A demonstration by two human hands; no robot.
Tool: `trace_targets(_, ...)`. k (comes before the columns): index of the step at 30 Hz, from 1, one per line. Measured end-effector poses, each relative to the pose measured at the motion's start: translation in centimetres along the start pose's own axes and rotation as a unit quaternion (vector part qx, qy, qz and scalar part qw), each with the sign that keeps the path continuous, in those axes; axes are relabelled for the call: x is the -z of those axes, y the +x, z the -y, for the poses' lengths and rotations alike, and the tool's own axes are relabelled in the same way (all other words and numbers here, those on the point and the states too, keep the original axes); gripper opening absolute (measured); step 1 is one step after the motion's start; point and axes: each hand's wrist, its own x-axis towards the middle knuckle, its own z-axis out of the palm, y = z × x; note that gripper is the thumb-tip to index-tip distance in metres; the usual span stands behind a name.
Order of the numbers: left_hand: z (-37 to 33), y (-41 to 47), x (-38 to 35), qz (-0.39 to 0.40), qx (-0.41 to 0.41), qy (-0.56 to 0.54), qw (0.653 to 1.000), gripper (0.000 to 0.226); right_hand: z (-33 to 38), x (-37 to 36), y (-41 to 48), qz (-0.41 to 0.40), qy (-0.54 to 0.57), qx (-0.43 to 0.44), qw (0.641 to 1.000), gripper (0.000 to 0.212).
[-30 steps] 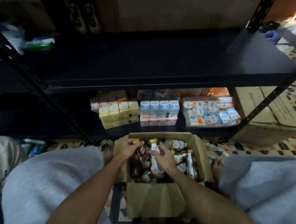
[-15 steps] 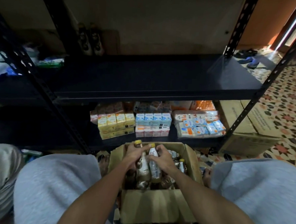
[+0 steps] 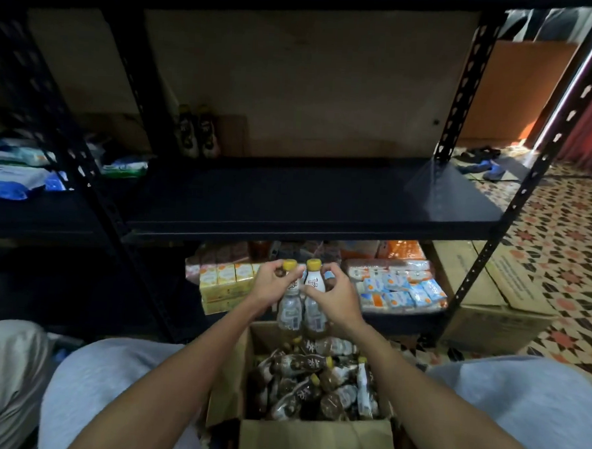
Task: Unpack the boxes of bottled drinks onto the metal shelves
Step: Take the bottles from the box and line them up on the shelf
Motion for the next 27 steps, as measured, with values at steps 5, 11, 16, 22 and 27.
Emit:
trace_targets(5, -5.9, 1.7, 2.1, 0.019, -0.065, -0.012, 0.998, 0.020, 4.8, 2.1, 2.6, -0.030, 0.010, 0.065, 0.997, 0.042)
trace_targets(11, -12.2, 4.8, 4.7, -0.060, -0.136, 0.010, 0.989, 0.023, 10.6, 4.0, 5.8, -0.076, 0.029, 0.123, 0.989, 0.043)
trace_targets(16, -15.9, 7.5, 6.4, -0.123, -0.164, 0.073, 0.976, 0.035, 14.0, 5.1, 9.1, -0.078, 0.032, 0.144, 0.986, 0.046)
trace_targets(22, -17.3, 9.7, 6.6, -0.159, -0.144, 0.086, 0.973, 0.047, 15.1, 4.8, 12.2, -0.070, 0.059, 0.121, 0.988, 0.045)
trace_targets(27, -18.0, 11.1, 6.8, -0.176, -0.147, 0.061, 0.971, 0.043, 14.9, 4.3, 14.7, -0.075, 0.072, 0.117, 0.988, 0.050)
